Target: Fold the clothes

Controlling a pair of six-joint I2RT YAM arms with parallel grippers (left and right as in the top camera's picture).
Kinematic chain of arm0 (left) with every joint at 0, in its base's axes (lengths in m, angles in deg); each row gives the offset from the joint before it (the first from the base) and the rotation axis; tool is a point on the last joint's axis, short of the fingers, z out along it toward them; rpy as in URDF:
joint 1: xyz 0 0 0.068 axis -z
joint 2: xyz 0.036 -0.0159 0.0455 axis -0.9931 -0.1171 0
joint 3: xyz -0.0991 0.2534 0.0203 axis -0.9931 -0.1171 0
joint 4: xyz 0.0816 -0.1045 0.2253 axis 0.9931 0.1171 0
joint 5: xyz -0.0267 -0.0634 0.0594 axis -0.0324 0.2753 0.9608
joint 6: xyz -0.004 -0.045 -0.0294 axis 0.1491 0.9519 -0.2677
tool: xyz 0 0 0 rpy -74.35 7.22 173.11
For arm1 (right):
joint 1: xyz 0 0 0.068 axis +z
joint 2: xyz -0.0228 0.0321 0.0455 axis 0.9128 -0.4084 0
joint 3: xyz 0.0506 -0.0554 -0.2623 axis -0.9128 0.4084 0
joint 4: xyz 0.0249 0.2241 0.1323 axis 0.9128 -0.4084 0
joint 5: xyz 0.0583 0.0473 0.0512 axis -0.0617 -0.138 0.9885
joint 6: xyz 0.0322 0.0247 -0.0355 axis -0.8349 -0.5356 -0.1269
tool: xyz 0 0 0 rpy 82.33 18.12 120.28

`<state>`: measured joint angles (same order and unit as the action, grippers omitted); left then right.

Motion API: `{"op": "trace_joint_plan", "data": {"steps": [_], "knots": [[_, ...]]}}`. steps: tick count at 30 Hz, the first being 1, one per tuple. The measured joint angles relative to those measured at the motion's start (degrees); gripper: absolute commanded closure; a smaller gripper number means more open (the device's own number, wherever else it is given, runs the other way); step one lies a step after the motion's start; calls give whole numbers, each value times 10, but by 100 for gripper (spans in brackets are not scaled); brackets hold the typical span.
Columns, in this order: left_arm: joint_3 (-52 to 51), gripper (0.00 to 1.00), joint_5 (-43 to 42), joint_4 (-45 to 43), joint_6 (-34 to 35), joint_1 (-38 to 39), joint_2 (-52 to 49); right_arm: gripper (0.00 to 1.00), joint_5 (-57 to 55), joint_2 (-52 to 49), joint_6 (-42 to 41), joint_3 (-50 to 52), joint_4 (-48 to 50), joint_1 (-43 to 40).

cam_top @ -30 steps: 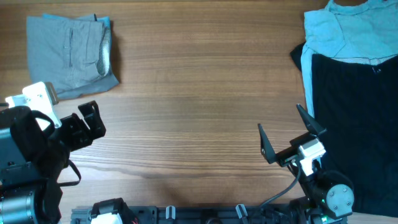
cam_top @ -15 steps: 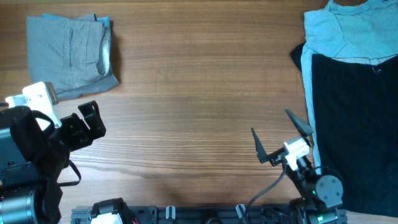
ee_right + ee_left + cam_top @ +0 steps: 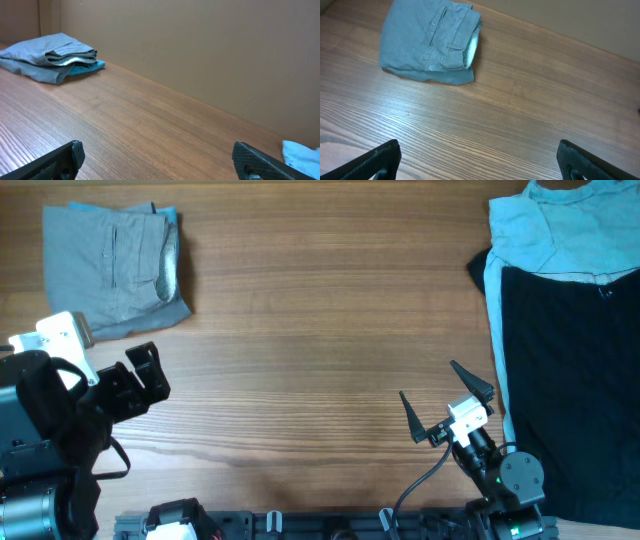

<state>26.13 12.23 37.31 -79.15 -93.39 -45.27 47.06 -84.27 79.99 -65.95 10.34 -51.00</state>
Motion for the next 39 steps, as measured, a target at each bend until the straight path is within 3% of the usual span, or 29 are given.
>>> {"op": "trace_joint_plan", "data": {"steps": [23,28,34,39], "knots": [[0,0,4,10,0,4,5,0,0,0,2,0,0,0],[-52,0,19,-105,5,20,65,0,0,0,2,0,-1,0],[-223,0,21,-281,41,42,225,1,0,0,2,0,-1,0],[-379,0,21,-361,60,42,345,0,2,0,2,0,-1,0]]}}
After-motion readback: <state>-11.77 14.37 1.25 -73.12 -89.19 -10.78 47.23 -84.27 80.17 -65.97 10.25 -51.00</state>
